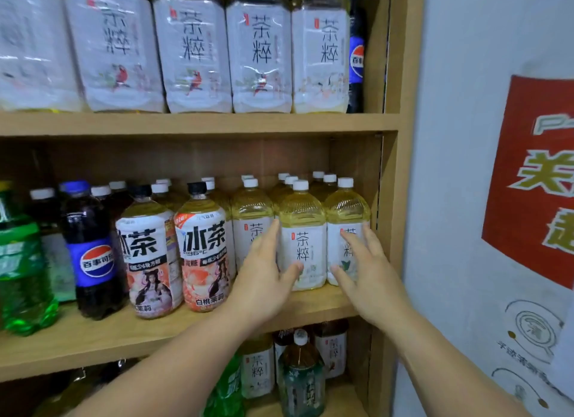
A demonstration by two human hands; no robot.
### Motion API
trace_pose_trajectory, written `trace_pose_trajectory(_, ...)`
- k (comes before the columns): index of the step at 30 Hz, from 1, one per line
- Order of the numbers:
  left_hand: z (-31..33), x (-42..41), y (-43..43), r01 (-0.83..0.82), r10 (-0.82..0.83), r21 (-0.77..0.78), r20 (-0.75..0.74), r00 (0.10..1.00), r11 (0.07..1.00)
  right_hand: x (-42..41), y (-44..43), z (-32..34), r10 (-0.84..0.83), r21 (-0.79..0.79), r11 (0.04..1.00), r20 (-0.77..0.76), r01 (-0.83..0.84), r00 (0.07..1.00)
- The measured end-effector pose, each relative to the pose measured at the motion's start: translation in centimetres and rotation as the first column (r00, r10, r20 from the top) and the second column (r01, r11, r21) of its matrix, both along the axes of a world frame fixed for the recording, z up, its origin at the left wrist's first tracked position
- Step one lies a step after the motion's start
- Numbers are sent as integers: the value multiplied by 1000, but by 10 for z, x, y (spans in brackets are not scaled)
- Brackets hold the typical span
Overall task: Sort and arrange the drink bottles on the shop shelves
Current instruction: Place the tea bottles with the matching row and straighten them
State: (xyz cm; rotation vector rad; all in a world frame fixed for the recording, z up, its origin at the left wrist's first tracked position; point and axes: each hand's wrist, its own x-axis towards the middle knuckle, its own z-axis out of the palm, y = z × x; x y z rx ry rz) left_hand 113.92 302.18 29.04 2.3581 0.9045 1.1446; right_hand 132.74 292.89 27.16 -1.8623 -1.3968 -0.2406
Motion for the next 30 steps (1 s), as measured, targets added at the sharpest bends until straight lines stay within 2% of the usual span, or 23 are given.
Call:
trace_pose_trajectory(5,59,-31,-30,-12,3,139,65,998,990,-25,-12,52,43,234,971,30,-49,999)
trace_pose_trajectory(9,109,-52,-43,-38,-6,283,155,988,958,-39,-17,104,142,440,888,19,-136,990)
trace_pose_trajectory(14,173,-71,-36,-141,72,472,162,984,870,-38,-17,168,171,564,808,49,-168,984)
trace_pose_trajectory(18,211,-77,-14,-287,316,624,68,946,727,-36,-11,213,144,573,810,11,-124,990)
trace_pose_trajectory(21,224,-74,8,-327,523,707,-72,849,628,-32,0,238,103,454,887,-18,-83,995)
trace_pose_trajectory(23,224,-71,22,-326,569,710,-128,812,625,-29,9,250,153,382,917,-78,-113,985)
trace_pose_trajectory(25,219,-71,34,-324,575,725,-120,809,608,-26,18,259,214,350,924,-149,-151,965)
trace_pose_trajectory(30,210,-70,48,-338,616,790,-63,785,511,-13,37,276,326,368,906,-287,-211,901)
